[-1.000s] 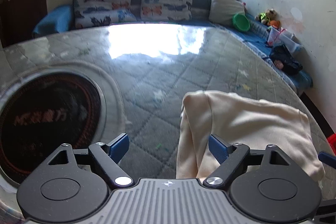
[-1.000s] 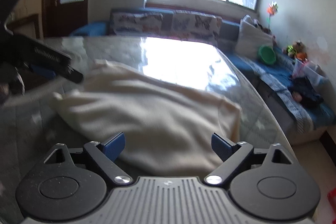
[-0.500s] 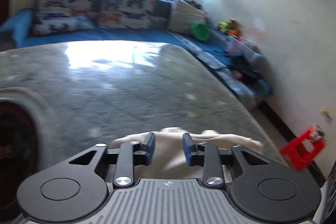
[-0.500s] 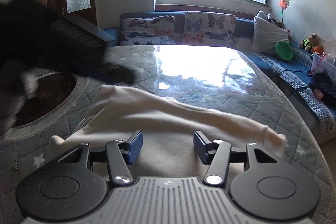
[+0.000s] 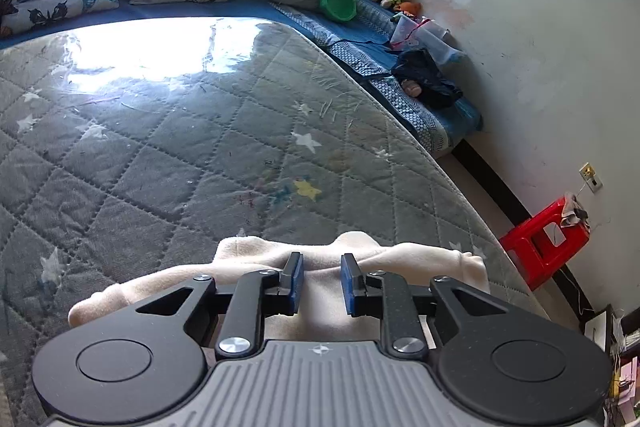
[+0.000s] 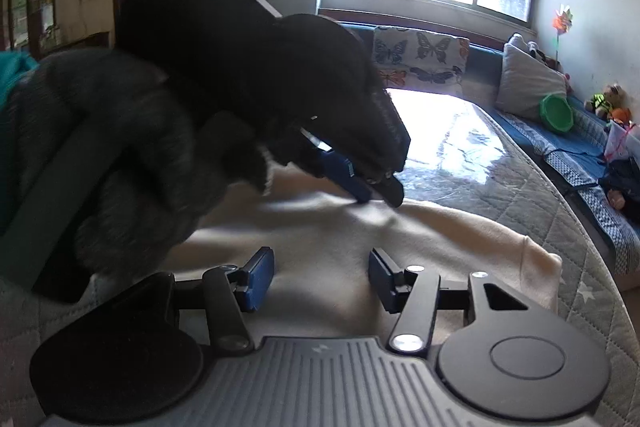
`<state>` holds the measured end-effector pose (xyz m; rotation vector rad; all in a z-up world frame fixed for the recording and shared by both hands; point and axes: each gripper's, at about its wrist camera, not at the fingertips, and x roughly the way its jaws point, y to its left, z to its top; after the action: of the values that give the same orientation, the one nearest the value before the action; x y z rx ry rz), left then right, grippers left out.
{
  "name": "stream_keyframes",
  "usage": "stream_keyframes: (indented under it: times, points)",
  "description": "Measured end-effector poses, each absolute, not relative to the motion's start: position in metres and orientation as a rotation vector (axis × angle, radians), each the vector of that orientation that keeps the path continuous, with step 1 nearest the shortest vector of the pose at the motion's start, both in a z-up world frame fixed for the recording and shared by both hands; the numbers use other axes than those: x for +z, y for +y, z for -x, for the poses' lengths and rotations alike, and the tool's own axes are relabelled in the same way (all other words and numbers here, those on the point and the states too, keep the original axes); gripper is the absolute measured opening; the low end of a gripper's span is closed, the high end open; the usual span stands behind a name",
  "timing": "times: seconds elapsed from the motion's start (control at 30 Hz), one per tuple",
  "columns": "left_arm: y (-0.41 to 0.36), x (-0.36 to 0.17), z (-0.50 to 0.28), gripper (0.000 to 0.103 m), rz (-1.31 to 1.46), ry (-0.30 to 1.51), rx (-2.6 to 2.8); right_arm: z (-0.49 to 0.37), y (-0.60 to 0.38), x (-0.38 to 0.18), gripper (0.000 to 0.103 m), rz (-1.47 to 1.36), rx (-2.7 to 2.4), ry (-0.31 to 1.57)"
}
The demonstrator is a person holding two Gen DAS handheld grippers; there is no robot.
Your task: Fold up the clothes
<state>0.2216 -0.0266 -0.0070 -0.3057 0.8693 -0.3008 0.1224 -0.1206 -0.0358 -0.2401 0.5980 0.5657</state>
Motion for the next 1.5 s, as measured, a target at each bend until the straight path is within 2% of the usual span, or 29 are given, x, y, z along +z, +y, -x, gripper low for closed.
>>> stream_keyframes:
  times: [0.37,0.9,1.33,1.5]
  points:
    - [-0.027,-0.01,-0.223,0.023,0.319,0.862,-0.287,-0.083,-0.121,-0.044,0.054,0.328,0.565,0.553]
    - [-0.007,0.002,-0.213,0.024,0.387,0.823,-0.277,-0.077,-0.141,-0.037,0.054,0.248,0.571,0.584]
    - [0.01,0.005,-0.148,0.024,0.375,0.786,-0.3,-0.071,-0.159,-0.046,0.054,0.242,0.554,0.632]
    - [0.007,0.005,-0.113,0.024,0.314,0.751,-0.309,-0.066,-0.171,-0.032,0.053,0.182,0.524,0.6]
